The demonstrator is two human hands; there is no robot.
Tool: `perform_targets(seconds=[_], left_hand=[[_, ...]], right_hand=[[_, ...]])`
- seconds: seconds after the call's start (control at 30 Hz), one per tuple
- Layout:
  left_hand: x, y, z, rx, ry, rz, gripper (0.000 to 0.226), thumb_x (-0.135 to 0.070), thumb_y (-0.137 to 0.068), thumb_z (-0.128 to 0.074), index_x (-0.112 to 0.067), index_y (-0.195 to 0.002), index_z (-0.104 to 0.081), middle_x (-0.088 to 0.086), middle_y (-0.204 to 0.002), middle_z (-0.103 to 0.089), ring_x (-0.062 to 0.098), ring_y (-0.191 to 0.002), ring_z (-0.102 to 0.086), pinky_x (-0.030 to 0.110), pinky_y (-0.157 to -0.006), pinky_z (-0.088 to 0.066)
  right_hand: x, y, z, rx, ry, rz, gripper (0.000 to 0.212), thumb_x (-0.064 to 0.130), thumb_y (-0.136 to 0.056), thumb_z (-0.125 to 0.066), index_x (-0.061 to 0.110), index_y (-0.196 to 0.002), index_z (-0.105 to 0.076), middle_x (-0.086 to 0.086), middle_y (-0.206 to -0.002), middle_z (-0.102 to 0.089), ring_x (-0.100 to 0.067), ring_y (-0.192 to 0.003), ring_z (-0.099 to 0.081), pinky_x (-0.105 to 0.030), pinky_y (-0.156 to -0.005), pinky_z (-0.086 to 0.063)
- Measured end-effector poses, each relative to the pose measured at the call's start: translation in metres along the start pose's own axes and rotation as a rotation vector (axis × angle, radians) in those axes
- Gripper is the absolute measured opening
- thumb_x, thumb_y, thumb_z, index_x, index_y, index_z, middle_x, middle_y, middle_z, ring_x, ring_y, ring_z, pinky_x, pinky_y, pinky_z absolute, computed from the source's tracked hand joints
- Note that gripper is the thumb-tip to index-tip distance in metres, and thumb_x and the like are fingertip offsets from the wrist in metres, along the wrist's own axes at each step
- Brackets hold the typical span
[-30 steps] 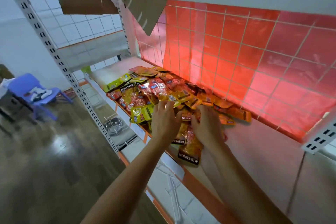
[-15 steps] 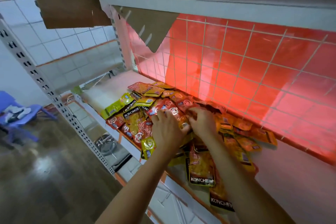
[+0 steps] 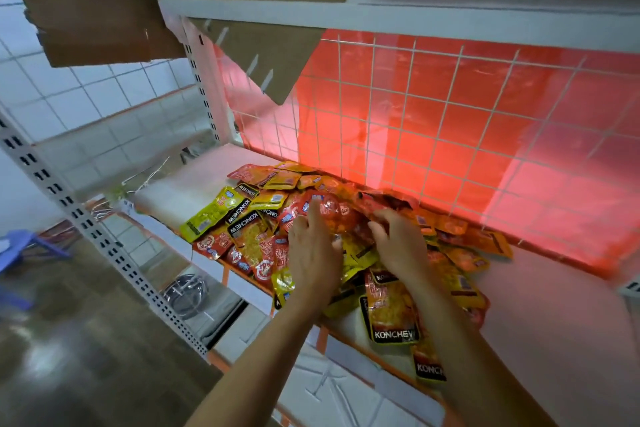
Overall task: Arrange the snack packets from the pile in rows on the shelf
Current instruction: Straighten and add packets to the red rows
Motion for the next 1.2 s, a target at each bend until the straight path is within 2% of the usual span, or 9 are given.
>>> perform_targets(seconds=[0.2,0.37,0.47,0.6,0.73,0.87,0.97,1.03,1.2], left_hand=[[-0.017,-0.002,0.001,0.003,0.150,-0.127,0.067,-0.010,-0.086,-0.060,-0.008,-0.146,-0.031,0.019,-0.122,-0.054,0.037,-0.106,-0.054,0.037,-0.078,-0.041],[-0.048,0.007,-0.023,0.123,0.314,-0.255,0.020,-0.015,-0.086,-0.058,-0.007,-0.104,-0.062,0.009,-0.097,-0.060,0.028,-0.092,-0.055,0.034,-0.072,-0.042],[-0.079,0.028,-0.034,0.354,0.554,-0.142,0.016,-0.013,-0.085,-0.065,-0.020,-0.096,-0.057,-0.005,-0.086,-0.061,0.016,-0.077,-0.057,0.024,-0.060,-0.040],[-0.117,0.061,-0.056,0.600,0.803,-0.085,0.016,-0.018,-0.089,-0.058,-0.026,-0.101,-0.051,-0.003,-0.088,-0.064,0.011,-0.080,-0.064,0.031,-0.073,-0.054],[-0.162,0.103,-0.076,0.775,1.004,0.049,0.024,-0.007,-0.096,-0.050,-0.023,-0.113,-0.049,0.007,-0.074,-0.056,0.007,-0.046,-0.052,0.017,-0.036,-0.036],[-0.205,0.154,-0.092,0.926,0.966,0.044,0.008,-0.020,-0.097,-0.052,-0.018,-0.104,-0.054,0.000,-0.074,-0.057,0.009,-0.058,-0.053,0.012,-0.038,-0.034],[-0.236,0.196,-0.106,0.997,0.856,0.033,0.036,-0.051,-0.097,-0.041,-0.023,-0.077,-0.052,-0.011,-0.049,-0.042,0.005,-0.041,-0.039,0.019,-0.040,-0.028],[-0.253,0.226,-0.120,0.996,0.810,0.041,0.052,-0.066,-0.091,-0.040,-0.021,-0.070,-0.055,-0.010,-0.046,-0.042,0.010,-0.043,-0.038,0.024,-0.048,-0.031],[-0.282,0.306,-0.152,0.970,0.865,0.026,0.062,-0.067,-0.065,-0.059,-0.015,-0.098,-0.066,0.008,-0.093,-0.072,0.026,-0.086,-0.069,0.044,-0.080,-0.057]], right_hand=[[-0.016,0.018,0.021,-0.170,-0.084,-0.117,0.030,0.010,-0.097,-0.045,0.010,-0.125,-0.056,-0.016,-0.108,-0.066,-0.034,-0.099,-0.060,-0.036,-0.077,-0.040],[-0.038,0.042,0.045,-0.352,-0.372,-0.250,0.027,0.010,-0.094,-0.052,0.009,-0.120,-0.060,-0.007,-0.102,-0.063,-0.020,-0.090,-0.056,-0.023,-0.069,-0.032],[-0.056,0.060,0.066,-0.453,-0.477,-0.321,0.019,0.012,-0.090,-0.055,0.015,-0.108,-0.063,-0.005,-0.093,-0.064,-0.022,-0.082,-0.058,-0.028,-0.068,-0.040],[-0.077,0.088,0.100,-0.565,-0.572,-0.323,0.028,0.024,-0.072,-0.057,0.021,-0.099,-0.063,-0.001,-0.093,-0.067,-0.017,-0.084,-0.062,-0.037,-0.079,-0.050],[-0.105,0.127,0.137,-0.627,-0.586,-0.304,0.025,0.018,-0.076,-0.067,0.026,-0.098,-0.063,0.000,-0.097,-0.068,-0.017,-0.088,-0.065,-0.039,-0.081,-0.053],[-0.138,0.176,0.179,-0.688,-0.646,-0.352,0.035,0.005,-0.075,-0.060,0.026,-0.102,-0.060,0.000,-0.092,-0.069,-0.014,-0.083,-0.067,-0.031,-0.072,-0.057],[-0.171,0.220,0.212,-0.769,-0.600,-0.398,0.038,-0.011,-0.079,-0.054,0.013,-0.108,-0.057,-0.001,-0.086,-0.063,-0.010,-0.073,-0.058,-0.017,-0.061,-0.047],[-0.192,0.252,0.233,-0.804,-0.552,-0.428,0.022,-0.006,-0.078,-0.056,0.009,-0.095,-0.060,-0.010,-0.074,-0.058,-0.009,-0.067,-0.050,-0.025,-0.058,-0.040],[-0.228,0.328,0.276,-0.902,-0.614,-0.519,0.037,0.025,-0.066,-0.058,0.023,-0.103,-0.059,-0.009,-0.090,-0.066,-0.020,-0.079,-0.063,-0.035,-0.072,-0.051]])
Point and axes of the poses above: each hand's wrist, its own y-axis away from the middle knuckle, its own z-axis out of the back of the hand, x = y × z, the point moved 1 cm from there along -y, towards the middle knuckle
